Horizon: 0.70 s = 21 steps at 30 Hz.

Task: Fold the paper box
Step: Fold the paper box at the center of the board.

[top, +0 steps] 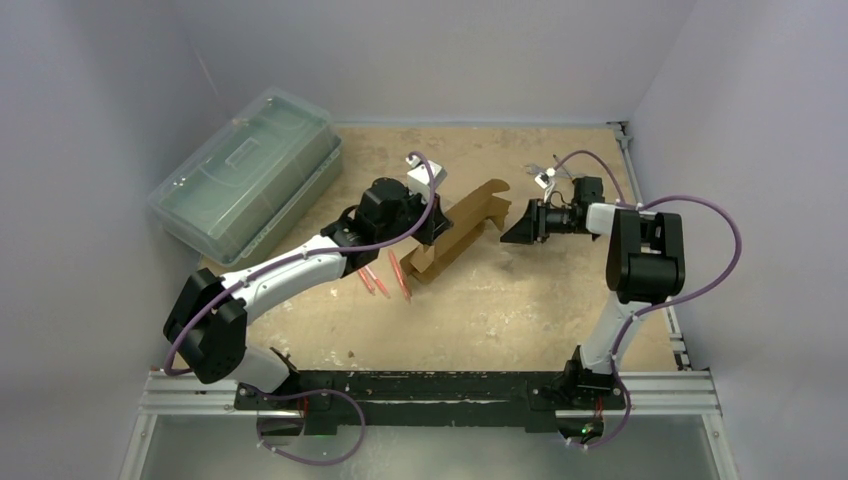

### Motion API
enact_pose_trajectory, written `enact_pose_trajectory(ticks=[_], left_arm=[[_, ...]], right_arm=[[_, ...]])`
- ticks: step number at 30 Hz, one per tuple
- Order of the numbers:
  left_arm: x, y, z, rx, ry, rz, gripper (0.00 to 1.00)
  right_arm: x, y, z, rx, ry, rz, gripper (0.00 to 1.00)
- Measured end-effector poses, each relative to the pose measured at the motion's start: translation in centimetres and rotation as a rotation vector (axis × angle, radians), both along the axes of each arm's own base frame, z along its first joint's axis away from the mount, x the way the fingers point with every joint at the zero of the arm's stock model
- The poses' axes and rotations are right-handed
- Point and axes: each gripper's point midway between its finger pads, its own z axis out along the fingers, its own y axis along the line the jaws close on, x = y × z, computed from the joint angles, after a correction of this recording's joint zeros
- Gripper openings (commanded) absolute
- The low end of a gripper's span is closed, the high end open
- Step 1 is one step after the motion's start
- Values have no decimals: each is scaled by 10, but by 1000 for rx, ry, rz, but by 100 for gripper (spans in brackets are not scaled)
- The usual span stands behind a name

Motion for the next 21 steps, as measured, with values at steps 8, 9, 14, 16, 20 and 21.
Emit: enact_pose_trajectory(ticks=[8,9,14,16,20,21], left_arm=[[2,3,-1,4,3,10,0],[3,3,-1,4,3,11,0],[4,4,-1,4,4,13,0],[4,4,-2,5,5,13,0],[4,4,-2,5,5,13,0],[4,4,-2,5,5,13,0]], right_arm=[[6,-9,5,-5,-25,-10,49],[7,-11,5,-7,-30,-17,47],[29,-34,15,-83,-87,-128,39],[42,-43,24,-131,-138,-197,39],[73,-52,42,-194,-247,-315,38],[82,-51,44,-204,-261,-339,38]])
